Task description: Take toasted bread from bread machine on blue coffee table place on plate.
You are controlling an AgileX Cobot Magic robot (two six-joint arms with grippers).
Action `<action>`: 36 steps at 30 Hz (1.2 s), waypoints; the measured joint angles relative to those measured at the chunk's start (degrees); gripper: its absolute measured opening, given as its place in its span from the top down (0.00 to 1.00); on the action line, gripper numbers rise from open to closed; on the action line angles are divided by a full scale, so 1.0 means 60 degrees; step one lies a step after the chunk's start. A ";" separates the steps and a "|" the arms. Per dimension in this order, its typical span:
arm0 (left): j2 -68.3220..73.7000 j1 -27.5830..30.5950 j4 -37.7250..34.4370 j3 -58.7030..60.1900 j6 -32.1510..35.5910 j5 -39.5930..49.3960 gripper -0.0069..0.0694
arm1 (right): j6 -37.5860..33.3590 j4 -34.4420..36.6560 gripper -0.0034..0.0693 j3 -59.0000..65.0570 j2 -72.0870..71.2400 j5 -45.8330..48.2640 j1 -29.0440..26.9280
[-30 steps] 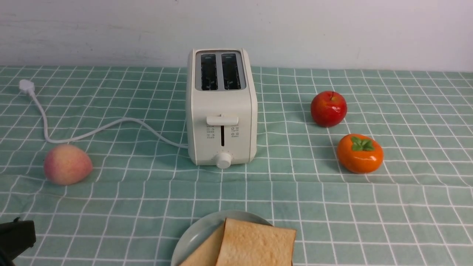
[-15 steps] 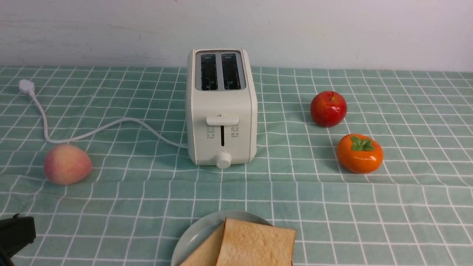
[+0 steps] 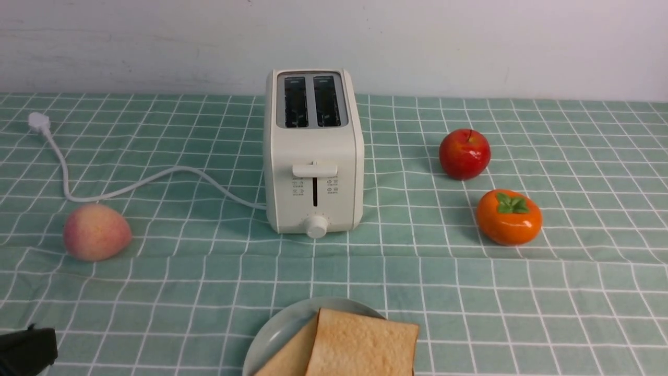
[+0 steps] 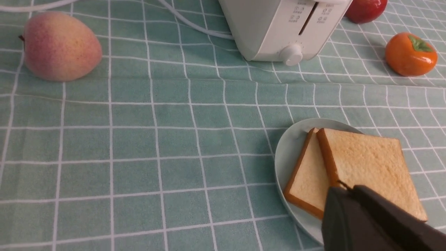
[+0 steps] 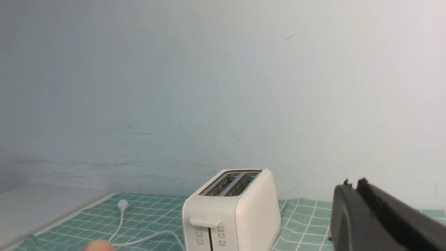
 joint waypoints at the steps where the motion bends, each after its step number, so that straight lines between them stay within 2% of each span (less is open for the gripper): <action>1: -0.0234 0.0008 0.0065 0.0356 0.0009 -0.0248 0.93 | 0.0000 0.0000 0.92 0.0000 0.0000 0.0000 0.0000; 4: -0.1184 0.0231 0.0241 0.1685 0.0036 -0.1464 0.93 | 0.0000 0.0000 0.91 0.0000 0.0000 0.0000 0.0000; 8: -0.2732 0.1281 0.0328 0.3899 0.0036 -0.3397 0.93 | 0.0000 0.0000 0.90 0.0000 0.0000 0.0000 0.0000; 10: -0.3380 0.1800 0.0379 0.4769 0.0036 -0.3758 0.93 | 0.0000 0.0000 0.90 0.0000 0.0000 0.0000 0.0000; 14: -0.3856 0.2325 0.0689 0.5088 0.0036 -0.2930 0.92 | 0.0000 0.0000 0.89 0.0000 0.0000 0.0002 0.0000; 36: -0.3875 0.2352 0.0726 0.5106 0.0036 -0.2890 0.91 | -0.0009 -0.0005 0.85 0.0000 0.0000 0.0004 0.0000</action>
